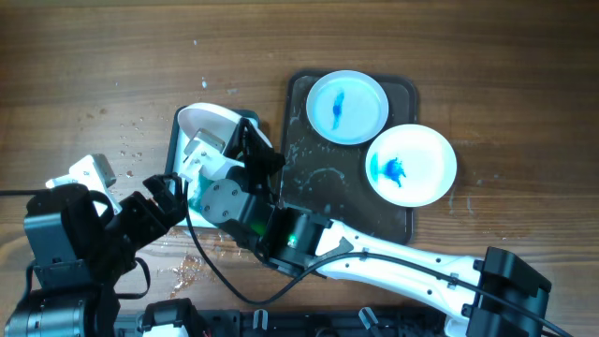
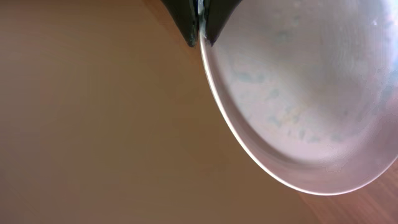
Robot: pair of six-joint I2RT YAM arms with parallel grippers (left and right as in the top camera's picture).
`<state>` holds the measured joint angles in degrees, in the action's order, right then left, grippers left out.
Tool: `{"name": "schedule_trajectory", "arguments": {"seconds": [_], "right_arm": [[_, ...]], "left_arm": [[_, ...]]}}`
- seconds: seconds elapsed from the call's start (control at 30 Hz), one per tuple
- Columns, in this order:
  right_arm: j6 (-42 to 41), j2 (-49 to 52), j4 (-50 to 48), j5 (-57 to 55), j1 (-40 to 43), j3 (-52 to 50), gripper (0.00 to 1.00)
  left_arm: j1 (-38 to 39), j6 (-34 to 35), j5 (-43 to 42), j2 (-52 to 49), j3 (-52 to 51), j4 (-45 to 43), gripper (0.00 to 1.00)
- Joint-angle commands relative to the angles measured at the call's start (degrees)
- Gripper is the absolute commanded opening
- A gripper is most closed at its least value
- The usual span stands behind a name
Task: Clean dirty plates on tray and stack at the side
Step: 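Lift the scrubbed plate with the right gripper and place it right of the tray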
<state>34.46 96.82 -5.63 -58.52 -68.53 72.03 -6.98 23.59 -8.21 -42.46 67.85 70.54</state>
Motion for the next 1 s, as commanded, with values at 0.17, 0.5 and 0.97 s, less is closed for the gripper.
{"name": "schedule_trajectory", "arguments": {"seconds": [0.17, 0.5, 0.97], "right_arm": [[1.70, -0.07, -1.20, -2.12, -0.52, 0.72, 0.04], [-40.24, -0.92, 36.79, 25.81, 17.59, 0.72, 0.04], [-52.74, -17.97, 59.95, 62.07, 93.59, -2.05, 0.04]], "left_arm": [[-0.33, -0.70, 0.17, -0.02, 0.52, 0.04, 1.00], [-0.33, -0.70, 0.17, -0.02, 0.52, 0.04, 1.00], [-0.33, -0.66, -2.49, -0.02, 0.52, -2.40, 1.00]]}}
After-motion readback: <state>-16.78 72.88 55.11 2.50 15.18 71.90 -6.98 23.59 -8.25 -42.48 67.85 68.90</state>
